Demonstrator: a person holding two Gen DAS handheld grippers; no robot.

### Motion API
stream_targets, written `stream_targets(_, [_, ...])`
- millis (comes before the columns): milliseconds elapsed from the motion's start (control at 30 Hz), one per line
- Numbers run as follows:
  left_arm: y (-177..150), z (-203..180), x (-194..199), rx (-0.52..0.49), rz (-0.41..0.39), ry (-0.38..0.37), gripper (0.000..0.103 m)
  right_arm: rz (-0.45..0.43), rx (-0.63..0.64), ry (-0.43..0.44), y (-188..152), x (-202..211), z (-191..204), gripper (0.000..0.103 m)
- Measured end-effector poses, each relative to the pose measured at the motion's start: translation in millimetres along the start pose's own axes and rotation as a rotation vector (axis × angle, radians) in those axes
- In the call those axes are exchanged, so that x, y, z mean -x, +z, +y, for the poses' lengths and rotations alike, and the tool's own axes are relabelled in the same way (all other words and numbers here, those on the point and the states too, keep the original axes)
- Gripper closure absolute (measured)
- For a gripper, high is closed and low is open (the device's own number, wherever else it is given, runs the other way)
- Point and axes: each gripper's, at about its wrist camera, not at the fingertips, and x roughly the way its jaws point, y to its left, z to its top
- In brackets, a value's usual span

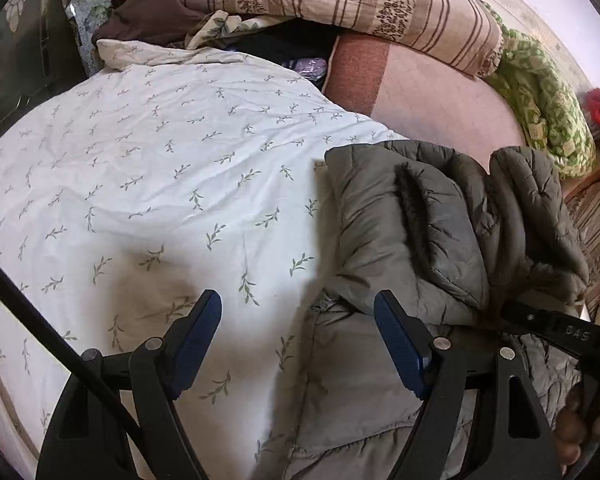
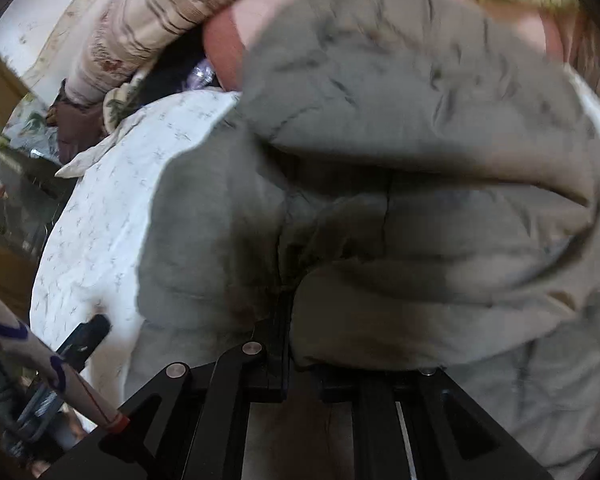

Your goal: Fold large clothes

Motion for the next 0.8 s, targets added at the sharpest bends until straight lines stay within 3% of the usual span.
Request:
stream_targets(67, [-2, -2, -2, -0.011, 0.005, 0.011, 0.025, -0.025, -0.016, 0.023, -5, 4, -6, 0.088])
stream_targets(100, [-3, -2, -3, -0.01, 0.012, 0.008, 0.025, -0.03, -0.015, 0.033, -9, 10, -8, 0.072])
stream_targets(133, [-3, -2, -3, -0.007, 0.014, 0.005, 0.025, -0.018, -0.003, 0.041, -13, 19, -9, 0.045])
stream_targets(200, [-4, -2, -4, -0.005, 0.013, 0.004, 0.025, -0.012, 0.014, 0.055, -22, 36, -12, 0.033])
stream_targets(300, [-5, -3, -3, -0.008, 0.014, 0.001, 0.025, -0.029, 0.08, 0.019, -34, 73, -15, 0.033])
stream_targets(400, [-5, -4, -2, -0.014, 0.01, 0.002, 0.025, -0.097, 0.125, -0.048, -22, 106, -16, 0.033])
stream_targets(533, [-7, -5, -3, -0.02, 0.013, 0.009, 0.025, -0.283, 0.198, -0.227, 33, 130, -4, 0.033])
stream_targets(567, [-7, -5, -4, -0.022, 0.013, 0.013, 0.025, -0.313, 0.212, -0.26, 45, 128, -2, 0.033])
stream_targets(633, [-6, -5, -5, -0.026, 0.013, 0.022, 0.025, -0.369, 0.253, -0.409, 75, 105, -1, 0.033])
stream_targets(700, [-5, -4, -5, -0.027, 0.011, 0.024, 0.025, -0.323, 0.241, -0.478, 98, 72, -7, 0.04])
stream_targets(733, [-5, -4, -5, -0.027, 0.01, 0.024, 0.025, -0.26, 0.207, -0.477, 104, 52, -18, 0.051])
stream_targets(800, [-3, -2, -5, -0.02, 0.006, 0.017, 0.025, -0.101, 0.088, -0.403, 99, 19, -38, 0.062])
